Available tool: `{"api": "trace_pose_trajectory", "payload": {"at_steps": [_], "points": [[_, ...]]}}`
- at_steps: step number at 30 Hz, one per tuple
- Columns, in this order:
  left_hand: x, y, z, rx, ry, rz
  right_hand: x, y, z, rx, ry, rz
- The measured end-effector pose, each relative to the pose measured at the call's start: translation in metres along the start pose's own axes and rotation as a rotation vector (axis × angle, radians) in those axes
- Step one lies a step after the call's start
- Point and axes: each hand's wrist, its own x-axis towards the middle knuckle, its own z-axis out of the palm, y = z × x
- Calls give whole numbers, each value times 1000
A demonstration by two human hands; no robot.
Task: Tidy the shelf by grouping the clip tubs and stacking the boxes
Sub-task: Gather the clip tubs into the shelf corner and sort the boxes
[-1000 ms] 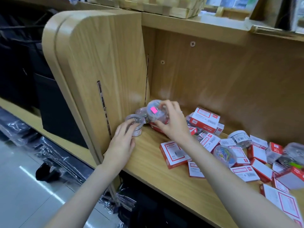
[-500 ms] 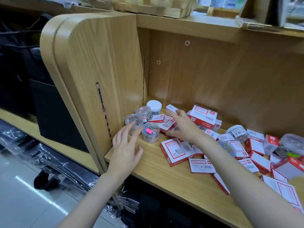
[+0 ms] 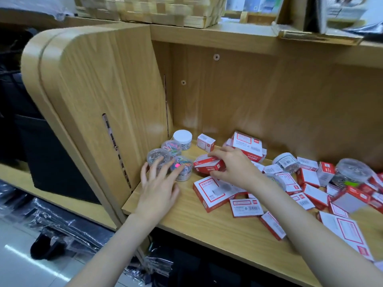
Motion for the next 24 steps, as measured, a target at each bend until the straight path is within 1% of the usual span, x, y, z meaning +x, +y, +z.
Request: {"api": "trace_pose_trajectory", "payload": {"at_steps": [3,6,7,9,11,12,14,18,22,24], "points": [[10,9,1,-47,36,-24,-24,8,-11,106,87,59],[21,27,-3,-199,75,55,-48,26,-15,125,180,103],[24,34,-5,-276,57,99,-55,33,-14,118,184,114],[27,47,-4,-418,-36,179,-66,45,-11,91,139,117],[28,57,1,-462,-114,256,-74,51,-12,80,113,151],[28,60,3,-462,-118,278,-77,53,-14,85,119,174],[30,66,2,-488,-95,251,-84,57,-21,118,170,202],[39,83,-8,-533,58,222,-112,77,-36,170,243,282],[49,125,-10,-514,100,279,-153,111,-50,147,401,408],[47,150,-7,-564,86,297,-174,128,-56,130,456,462]]}}
